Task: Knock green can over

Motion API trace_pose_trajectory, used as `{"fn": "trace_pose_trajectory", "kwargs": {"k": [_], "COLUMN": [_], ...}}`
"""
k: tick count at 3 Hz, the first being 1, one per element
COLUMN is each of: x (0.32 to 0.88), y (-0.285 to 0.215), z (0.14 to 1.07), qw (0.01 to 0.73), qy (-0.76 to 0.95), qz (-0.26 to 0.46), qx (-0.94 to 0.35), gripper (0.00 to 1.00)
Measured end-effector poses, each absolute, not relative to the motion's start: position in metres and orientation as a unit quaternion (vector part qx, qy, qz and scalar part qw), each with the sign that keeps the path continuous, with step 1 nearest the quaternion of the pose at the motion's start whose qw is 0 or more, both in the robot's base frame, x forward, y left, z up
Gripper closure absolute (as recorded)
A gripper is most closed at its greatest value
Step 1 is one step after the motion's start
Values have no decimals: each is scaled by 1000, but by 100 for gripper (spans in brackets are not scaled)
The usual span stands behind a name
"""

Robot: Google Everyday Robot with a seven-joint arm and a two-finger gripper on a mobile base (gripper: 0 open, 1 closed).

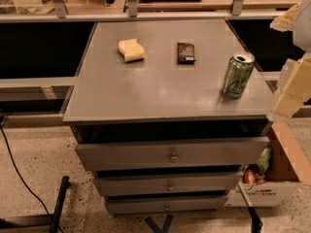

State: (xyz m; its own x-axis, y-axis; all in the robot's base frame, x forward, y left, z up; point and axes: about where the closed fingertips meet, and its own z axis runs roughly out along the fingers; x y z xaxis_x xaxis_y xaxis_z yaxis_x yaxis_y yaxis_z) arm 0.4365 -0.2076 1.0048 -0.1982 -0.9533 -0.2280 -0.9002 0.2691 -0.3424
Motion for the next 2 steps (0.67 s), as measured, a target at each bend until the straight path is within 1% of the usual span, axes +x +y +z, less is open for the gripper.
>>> {"fn": "trace_pose_trajectory", "kwargs": {"k": [1, 2], "x": [442, 461], "y": [-208, -221], "z": [1005, 1001], "qw": [203, 217], "qy": [771, 786], "qz": [-66, -53], "qx": [-599, -577], "gripper": [0, 0]}}
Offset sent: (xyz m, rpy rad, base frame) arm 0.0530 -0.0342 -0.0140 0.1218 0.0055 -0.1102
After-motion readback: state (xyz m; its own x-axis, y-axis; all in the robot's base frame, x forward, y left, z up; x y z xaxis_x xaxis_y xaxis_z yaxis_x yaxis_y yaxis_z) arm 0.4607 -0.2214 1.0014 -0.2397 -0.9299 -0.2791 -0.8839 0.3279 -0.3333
